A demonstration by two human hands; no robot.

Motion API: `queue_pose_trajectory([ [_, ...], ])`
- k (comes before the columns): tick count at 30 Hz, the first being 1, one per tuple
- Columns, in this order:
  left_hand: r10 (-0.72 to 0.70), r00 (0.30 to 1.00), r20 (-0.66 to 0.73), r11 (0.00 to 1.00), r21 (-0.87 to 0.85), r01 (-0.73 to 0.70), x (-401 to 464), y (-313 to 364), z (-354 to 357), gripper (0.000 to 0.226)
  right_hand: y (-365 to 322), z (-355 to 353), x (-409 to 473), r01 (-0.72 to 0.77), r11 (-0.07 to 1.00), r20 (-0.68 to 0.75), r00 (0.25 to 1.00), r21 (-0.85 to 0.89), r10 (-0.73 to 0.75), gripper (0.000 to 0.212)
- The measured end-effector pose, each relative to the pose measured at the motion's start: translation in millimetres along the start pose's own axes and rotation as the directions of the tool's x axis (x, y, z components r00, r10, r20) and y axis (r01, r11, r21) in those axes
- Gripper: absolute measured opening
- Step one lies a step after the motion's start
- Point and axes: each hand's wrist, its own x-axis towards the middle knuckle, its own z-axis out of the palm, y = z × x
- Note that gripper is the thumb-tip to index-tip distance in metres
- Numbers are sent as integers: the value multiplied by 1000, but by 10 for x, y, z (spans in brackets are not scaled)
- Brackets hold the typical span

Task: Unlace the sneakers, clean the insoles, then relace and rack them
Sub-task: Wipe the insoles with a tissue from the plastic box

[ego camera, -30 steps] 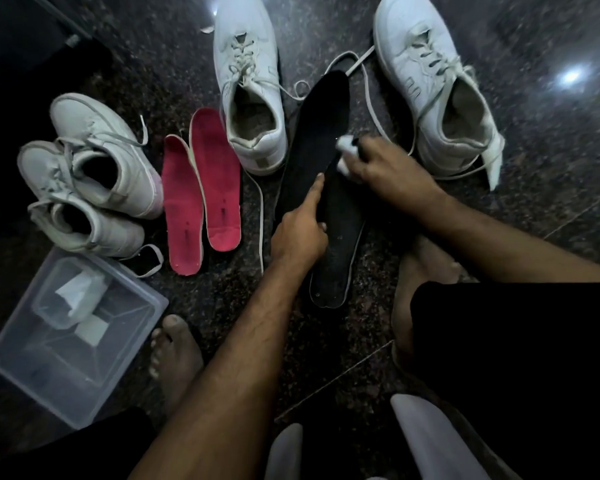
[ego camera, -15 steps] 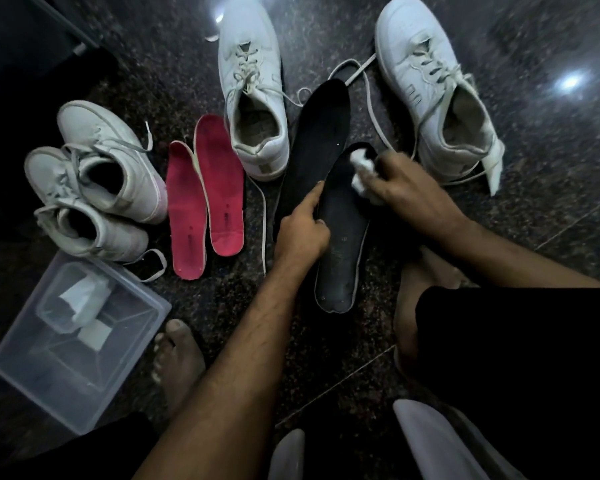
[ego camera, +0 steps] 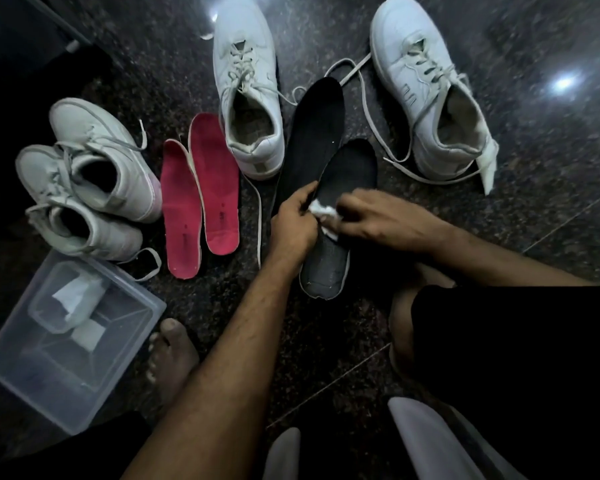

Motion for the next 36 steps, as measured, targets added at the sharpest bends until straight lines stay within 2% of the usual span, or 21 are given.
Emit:
queue_pose_trajectory([
  [1, 5, 1000, -9, 1000, -10, -5, 6, -25, 8, 63, -51, 21, -14, 75, 996, 60, 996, -48, -72, 37],
  [2, 11, 1000, -14, 1000, -1, -11, 3, -35, 16, 62, -20, 57, -31, 14, 996, 58, 998, -87, -9, 34],
  [3, 16, 1000, -14, 1000, 17, -16, -3, -43, 23, 62, 53, 75, -55, -167, 986, 40, 985, -19, 168, 30],
  [4, 21, 1000, -16, 1000, 23, -21, -20, -31, 25, 61, 154, 85, -71, -356, 935, 21, 935, 10, 355, 24],
  [5, 27, 999, -23, 999, 23, -26, -39, -17, 25, 59, 230, 25, -82, -539, 841, -6, 842, 33, 540, 21],
  [6, 36, 999, -37, 999, 26, -35, -39, -23, 29, 57, 278, 6, -87, -562, 827, -25, 826, 14, 563, 24],
  [7, 49, 997, -52, 999, 26, -48, -34, -26, 32, 55, 272, 1, -93, -516, 857, -68, 855, 7, 515, 29],
  [8, 56, 996, -63, 998, 22, -55, -30, -16, 32, 53, 242, -9, -72, -395, 919, -78, 916, 7, 394, 30],
  [10, 45, 997, -67, 997, -55, -49, -2, -6, 48, 46, 66, -110, -22, -70, 996, -6, 997, 61, 71, 29],
  [12, 17, 998, -62, 987, -161, -27, -24, 44, 57, 42, -42, -89, -13, 124, 990, 62, 990, 65, -128, 33],
  [13, 15, 998, -63, 983, -184, -26, -37, 62, 55, 41, -13, -35, -33, 105, 994, 68, 992, 27, -107, 34],
  [15, 9, 998, -58, 979, -205, -20, -68, 96, 48, 41, 191, 29, -79, -169, 985, 47, 984, -18, 170, 36],
  [16, 3, 998, -58, 978, -210, -15, -81, 110, 41, 41, 293, 10, -99, -329, 943, 27, 943, -48, 331, 36],
  [18, 14, 998, -67, 977, -209, -27, -97, 144, 32, 40, 381, -71, -141, -513, 851, 62, 851, -114, 521, 38],
  [22, 151, 979, -140, 971, -163, -173, -135, 242, 43, 38, 288, -115, -214, -598, 783, -26, 797, -171, 603, 37],
  [26, 299, 935, -189, 931, -159, -330, -229, 382, 49, 38, 214, -54, -356, -638, 760, 12, 765, -126, 644, 37],
  [29, 388, 903, -186, 905, -111, -411, -229, 440, 100, 39, 221, -52, -557, -635, 756, 71, 757, -159, 650, 34],
  [32, 382, 896, -226, 914, -52, -403, -173, 460, 158, 38, 212, -72, -655, -641, 762, 116, 753, -94, 648, 42],
  [36, 318, 911, -264, 947, 50, -316, -149, 378, 233, 29, 116, -276, -596, -653, 758, -9, 758, 8, 653, 37],
])
